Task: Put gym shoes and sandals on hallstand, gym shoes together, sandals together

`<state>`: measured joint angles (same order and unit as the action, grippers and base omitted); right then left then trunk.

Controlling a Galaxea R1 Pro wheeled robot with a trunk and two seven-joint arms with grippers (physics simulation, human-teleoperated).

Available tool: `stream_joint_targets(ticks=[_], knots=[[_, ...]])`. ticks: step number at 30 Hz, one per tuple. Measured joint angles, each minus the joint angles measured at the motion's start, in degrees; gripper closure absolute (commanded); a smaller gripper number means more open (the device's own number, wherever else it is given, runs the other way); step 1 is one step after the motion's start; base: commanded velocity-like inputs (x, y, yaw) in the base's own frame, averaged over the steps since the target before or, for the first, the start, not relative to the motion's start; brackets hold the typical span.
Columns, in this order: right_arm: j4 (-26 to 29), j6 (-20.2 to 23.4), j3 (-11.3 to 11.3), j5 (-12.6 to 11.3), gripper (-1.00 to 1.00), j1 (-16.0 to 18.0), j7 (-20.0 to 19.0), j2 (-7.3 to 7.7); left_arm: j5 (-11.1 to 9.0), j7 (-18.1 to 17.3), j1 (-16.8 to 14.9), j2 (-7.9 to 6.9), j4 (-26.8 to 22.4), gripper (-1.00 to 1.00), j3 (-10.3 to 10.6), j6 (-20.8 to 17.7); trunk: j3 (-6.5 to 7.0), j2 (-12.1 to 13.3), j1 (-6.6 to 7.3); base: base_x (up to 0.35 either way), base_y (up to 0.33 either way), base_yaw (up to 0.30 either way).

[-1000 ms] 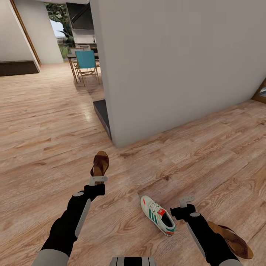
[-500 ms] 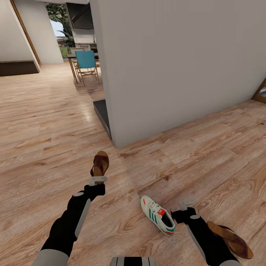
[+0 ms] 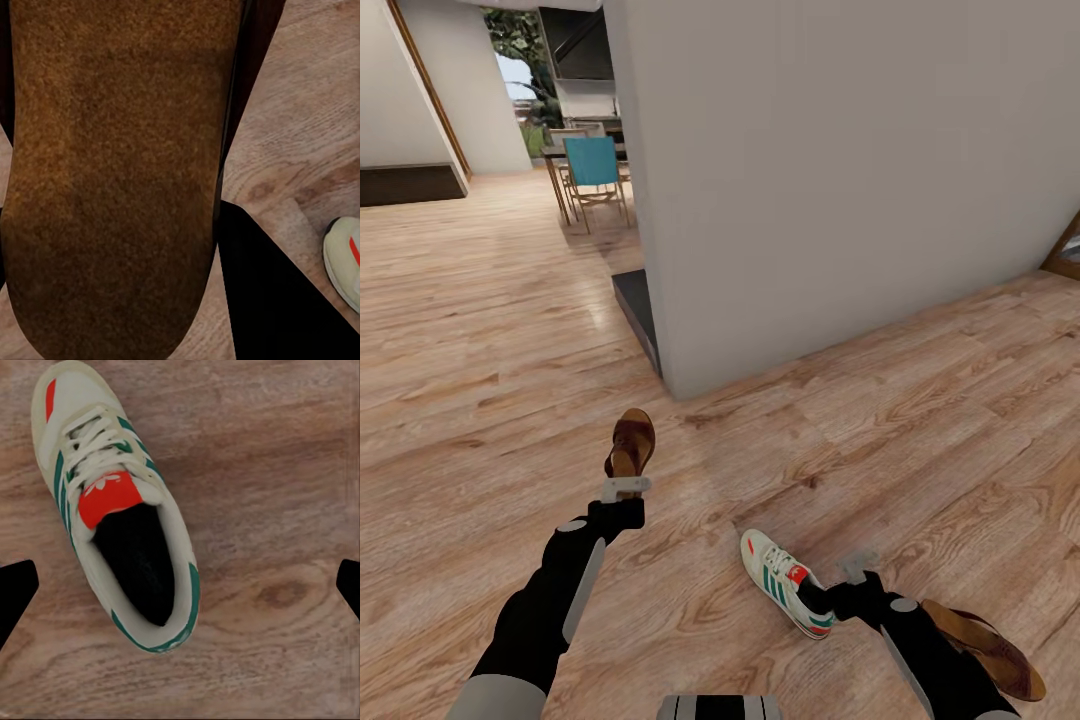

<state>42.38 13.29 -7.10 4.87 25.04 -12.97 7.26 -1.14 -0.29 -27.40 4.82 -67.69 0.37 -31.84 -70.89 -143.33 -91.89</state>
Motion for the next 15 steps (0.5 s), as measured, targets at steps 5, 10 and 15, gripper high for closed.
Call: stream_joint_targets(ticks=[5,10,15], knots=[[-0.26,-0.17,-0.02,0.02,-1.00,0.00,-0.81,1.61,-0.01,0.00,0.00,0.00,0.00,1.00,0.07,0.00,0.00,0.00,0.00,0.000,0.000,0.000],[-0.30,-0.19,-0.03,0.68,-1.00,0.00,-0.95,1.95,-0.01,0.00,0.00,0.00,0.00,1.00,0.09,0.00,0.00,0.00,0.00,0.000,0.000,0.000],[-0.19,-0.20,-0.04,5.90,-1.00,0.00,-0.96,1.81,-0.01,0.00,0.00,0.00,0.00,1.00,0.09,0.00,0.00,0.00,0.00,0.000,0.000,0.000]])
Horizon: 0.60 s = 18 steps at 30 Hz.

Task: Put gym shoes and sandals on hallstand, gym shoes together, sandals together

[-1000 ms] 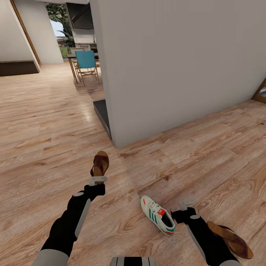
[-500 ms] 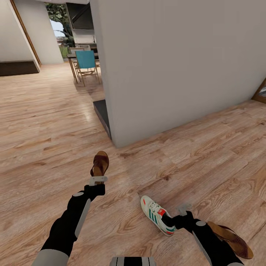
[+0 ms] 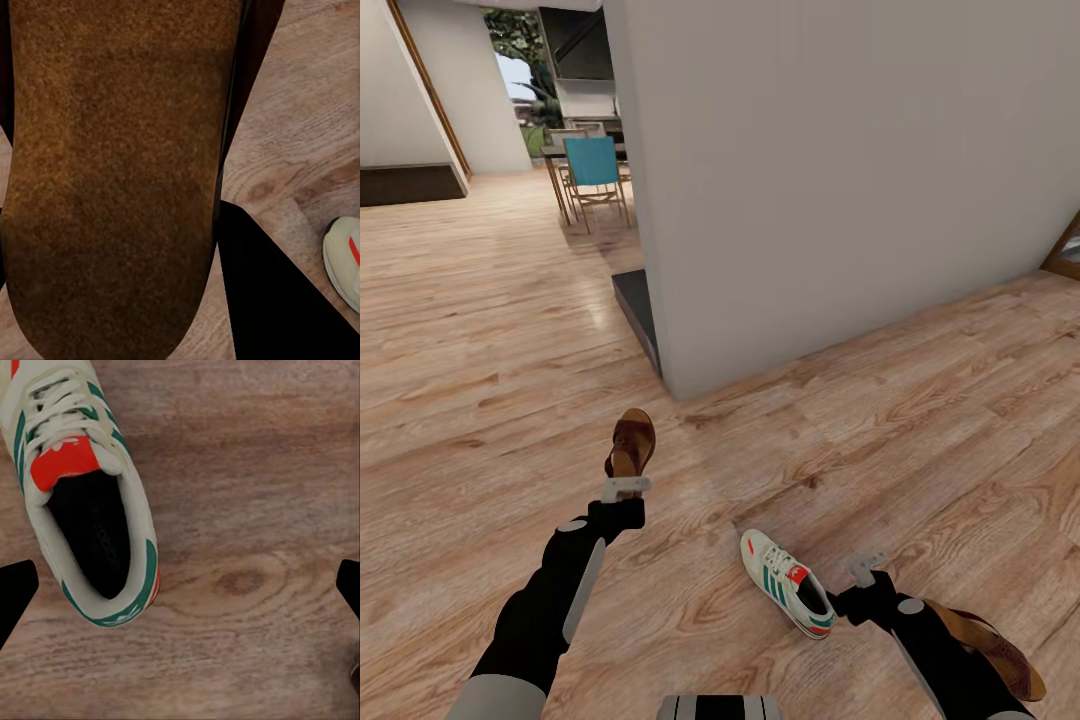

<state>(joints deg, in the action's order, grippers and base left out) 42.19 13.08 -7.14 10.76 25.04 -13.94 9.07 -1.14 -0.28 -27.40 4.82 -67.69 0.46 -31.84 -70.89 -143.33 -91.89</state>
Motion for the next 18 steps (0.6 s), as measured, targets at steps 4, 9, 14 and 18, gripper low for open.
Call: stream_joint_targets(ticks=[4,9,14,18], knots=[[0.04,0.03,0.01,0.73,-1.00,0.00,0.00,-0.04,0.00,0.00,0.00,0.00,0.00,1.00,0.00,0.00,0.00,0.00,0.00,0.000,0.000,0.000],[0.24,0.09,0.10,0.89,-1.00,0.00,0.00,-0.07,0.02,0.00,0.00,0.00,0.00,1.00,0.00,0.00,-0.66,-0.04,-0.08,0.000,0.000,0.000],[0.24,0.09,0.02,0.94,-1.00,0.00,0.00,-0.14,0.01,0.00,0.00,0.00,0.00,1.00,0.00,0.00,-1.55,-0.09,-0.18,0.000,0.000,0.000],[0.29,0.09,0.00,0.94,-1.00,0.00,0.00,-0.29,0.01,0.00,0.00,0.01,0.00,1.00,0.00,0.00,-1.55,-0.09,-0.18,0.000,0.000,0.000]])
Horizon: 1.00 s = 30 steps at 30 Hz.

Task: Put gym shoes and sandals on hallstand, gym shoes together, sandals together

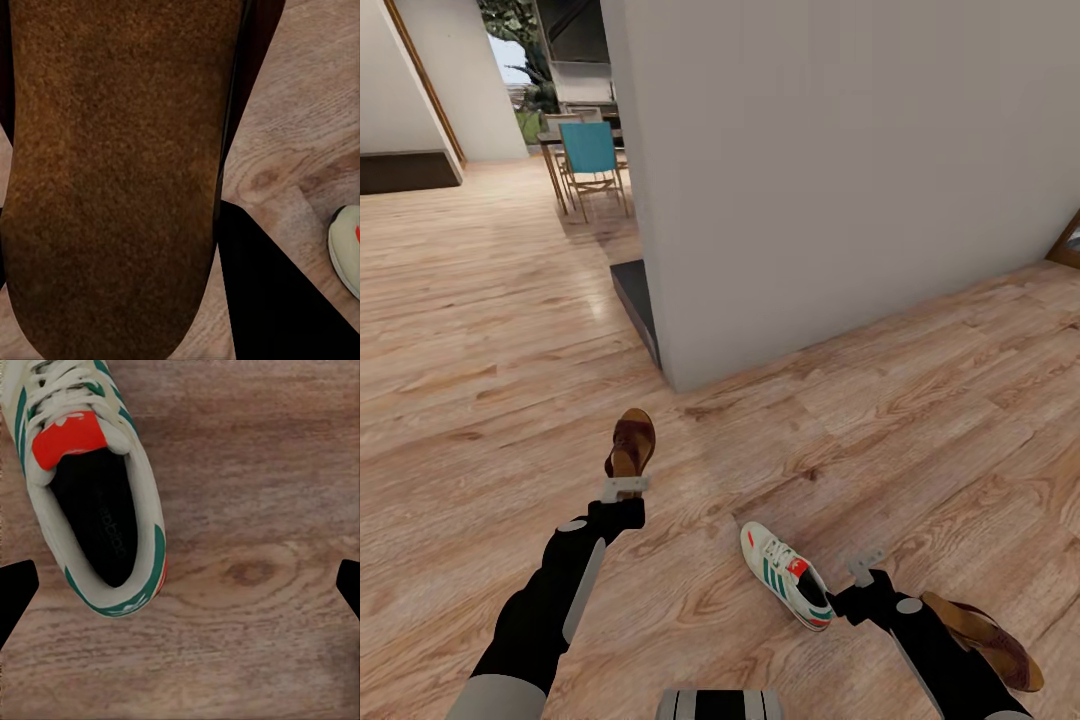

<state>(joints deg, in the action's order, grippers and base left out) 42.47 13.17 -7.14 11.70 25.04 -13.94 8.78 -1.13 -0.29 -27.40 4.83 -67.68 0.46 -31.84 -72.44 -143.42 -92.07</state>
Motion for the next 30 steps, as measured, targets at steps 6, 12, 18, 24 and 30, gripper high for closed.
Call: stream_joint_targets(ticks=[6,12,18,24,30], knots=[[-0.04,0.00,-0.06,0.05,-1.00,0.00,0.08,-0.27,0.00,0.00,0.00,-0.01,0.00,1.00,0.00,0.00,0.00,0.00,0.00,0.000,0.000,0.000],[-0.02,0.00,-0.07,0.15,-1.00,0.00,0.11,-0.37,0.00,0.00,0.00,-0.01,0.00,1.00,0.00,0.00,0.00,0.00,0.00,0.000,0.000,0.000],[0.01,0.00,-0.07,0.18,-1.00,0.00,0.10,-0.38,0.00,0.00,0.00,-0.01,0.00,1.00,0.00,0.00,0.00,0.00,0.00,0.000,0.000,0.000],[0.01,0.00,-0.07,0.18,-1.00,0.00,0.12,-0.38,0.00,0.00,0.00,-0.01,0.00,1.00,0.00,0.00,0.00,0.00,0.00,0.000,0.000,0.000],[-0.01,0.00,-0.07,0.18,-1.00,0.00,0.09,-0.38,0.01,0.00,0.00,-0.01,0.01,1.00,0.00,0.00,-0.48,-0.02,-0.05,0.000,0.000,0.007]])
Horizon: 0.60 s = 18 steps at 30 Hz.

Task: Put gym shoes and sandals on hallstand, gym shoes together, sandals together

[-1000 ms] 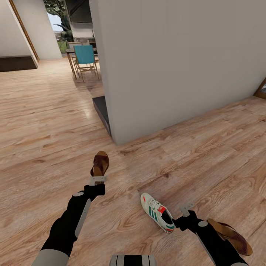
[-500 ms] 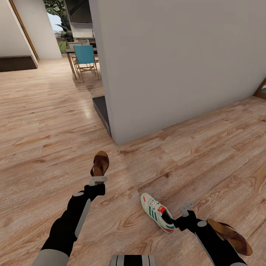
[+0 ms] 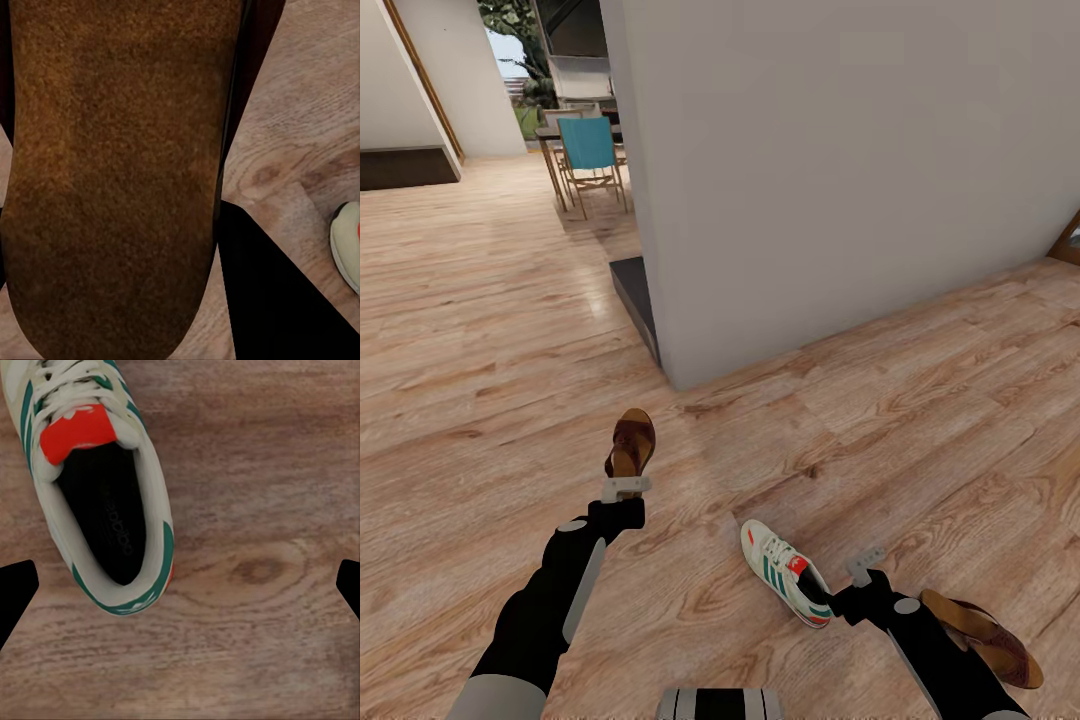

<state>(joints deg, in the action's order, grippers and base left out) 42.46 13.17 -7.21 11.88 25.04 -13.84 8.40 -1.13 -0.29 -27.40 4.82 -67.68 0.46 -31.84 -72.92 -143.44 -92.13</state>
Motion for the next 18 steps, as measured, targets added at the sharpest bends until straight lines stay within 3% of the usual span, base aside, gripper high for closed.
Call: stream_joint_targets(ticks=[18], knots=[[0.02,0.00,0.00,0.00,-1.00,0.01,0.00,0.00,-0.01,0.00,0.00,0.00,-0.01,1.00,0.00,0.00,-5.47,-0.24,-0.46,0.000,0.000,0.075]])
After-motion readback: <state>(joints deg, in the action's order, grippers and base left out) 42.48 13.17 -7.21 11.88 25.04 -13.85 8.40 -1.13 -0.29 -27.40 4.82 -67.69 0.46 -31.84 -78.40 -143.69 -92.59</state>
